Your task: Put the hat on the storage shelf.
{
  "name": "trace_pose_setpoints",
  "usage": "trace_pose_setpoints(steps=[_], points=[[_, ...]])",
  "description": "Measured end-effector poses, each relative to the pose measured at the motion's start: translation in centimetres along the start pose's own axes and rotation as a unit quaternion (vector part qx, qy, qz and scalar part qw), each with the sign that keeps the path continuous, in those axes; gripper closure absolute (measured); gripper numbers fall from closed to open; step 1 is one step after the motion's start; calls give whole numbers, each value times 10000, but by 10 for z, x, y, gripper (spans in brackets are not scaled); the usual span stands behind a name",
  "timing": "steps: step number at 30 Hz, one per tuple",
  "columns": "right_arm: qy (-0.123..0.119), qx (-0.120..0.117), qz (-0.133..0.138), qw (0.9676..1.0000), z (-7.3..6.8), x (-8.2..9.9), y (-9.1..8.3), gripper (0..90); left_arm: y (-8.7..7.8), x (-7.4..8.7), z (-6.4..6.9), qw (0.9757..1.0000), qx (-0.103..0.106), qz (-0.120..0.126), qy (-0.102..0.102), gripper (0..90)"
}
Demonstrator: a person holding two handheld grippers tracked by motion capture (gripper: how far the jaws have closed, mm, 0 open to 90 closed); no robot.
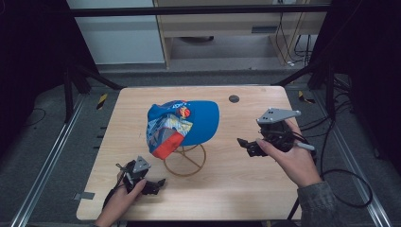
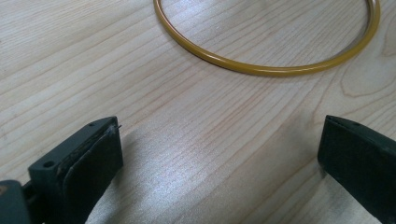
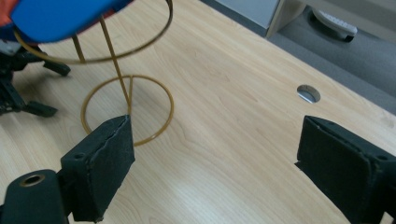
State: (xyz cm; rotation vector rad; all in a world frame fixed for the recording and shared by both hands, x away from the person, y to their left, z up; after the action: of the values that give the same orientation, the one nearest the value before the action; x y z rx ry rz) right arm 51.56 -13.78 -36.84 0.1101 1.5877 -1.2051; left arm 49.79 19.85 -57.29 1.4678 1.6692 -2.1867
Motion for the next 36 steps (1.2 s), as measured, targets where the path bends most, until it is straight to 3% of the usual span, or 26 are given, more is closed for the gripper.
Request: trace_pose_setpoints(steps=[3,10,18,36], points=[[-28,89,-91,9999,3,6,3,107,0,0,0,10000,0,0,-1,0],[52,176,-376,9991,8,39,19,116,0,0,0,10000,1,0,-2,0],[240,249,-385,9987,17,66,24,129,0,0,0,10000,1,-1,-2,0],[518,66,-746,9958,11,127,59,138,0,0,0,10000,1,3,-4,0]])
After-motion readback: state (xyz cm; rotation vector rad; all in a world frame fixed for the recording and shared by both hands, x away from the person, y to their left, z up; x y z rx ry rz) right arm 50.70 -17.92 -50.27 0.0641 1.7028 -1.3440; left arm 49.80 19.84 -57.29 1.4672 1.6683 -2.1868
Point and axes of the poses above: each handheld gripper's, and its own axes: y roughly forward along the jaws, x roughly out of its underside, z roughly to its right, the point moved 9 cm from there along y, roughly forward along the jaws, and after that the axes turned 3 degrees about -z, right-handed, at the moved point
